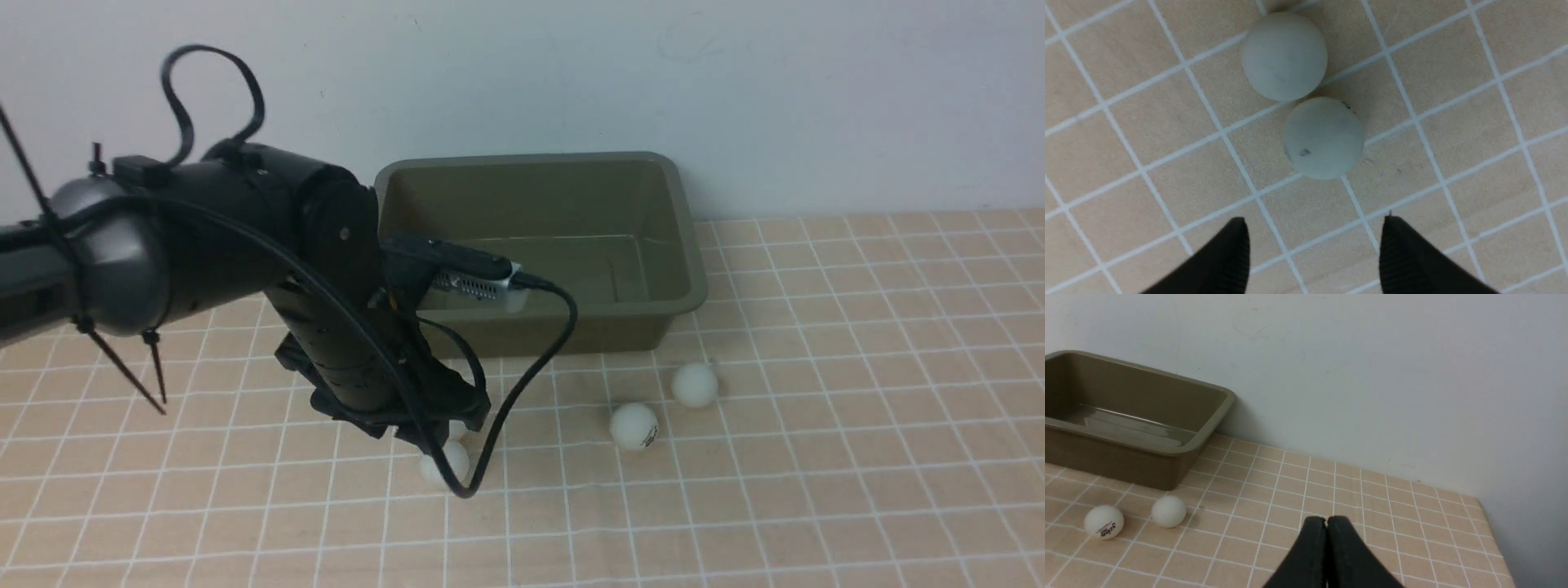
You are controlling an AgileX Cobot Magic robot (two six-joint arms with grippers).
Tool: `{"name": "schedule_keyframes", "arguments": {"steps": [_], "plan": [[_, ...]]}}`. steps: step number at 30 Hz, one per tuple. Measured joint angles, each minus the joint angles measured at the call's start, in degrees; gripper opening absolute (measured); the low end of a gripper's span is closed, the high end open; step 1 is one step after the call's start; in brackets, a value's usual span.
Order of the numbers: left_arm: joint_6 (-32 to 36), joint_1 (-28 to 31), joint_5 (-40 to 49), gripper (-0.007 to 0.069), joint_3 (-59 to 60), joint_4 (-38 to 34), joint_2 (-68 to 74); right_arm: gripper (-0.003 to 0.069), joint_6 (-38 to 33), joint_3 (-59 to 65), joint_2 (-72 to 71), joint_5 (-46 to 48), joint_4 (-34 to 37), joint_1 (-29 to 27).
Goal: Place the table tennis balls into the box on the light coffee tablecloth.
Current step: 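Reach for and grasp a ping pong ball on the table beside the basket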
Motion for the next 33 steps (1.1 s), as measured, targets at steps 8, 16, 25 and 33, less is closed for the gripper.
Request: {"name": "schedule_keyframes", "arguments": {"steps": [8,16,25,33], "plan": [[-1.4,-1.6,-1.7,0.0459,0.0,-3.4,2.5,-0.0018,0.0,0.0,0.0,1.3,-0.1,0.0],[-4.5,-2.4,-10.0,0.0433,0.2,-1.5,2.7,-0.0018,-0.1,0.0,0.0,1.3,-2.3,0.0],[-13.9,-2.4,-9.9,0.0382,0.4,3.7,3.1,-0.0018,-0.2,0.0,0.0,1.3,-3.0,0.0],[-15.1,-2.4,-6.7,0.0361,0.4,3.9,5.6,-0.0018,-0.2,0.0,0.0,1.3,-3.1,0.0]]}}
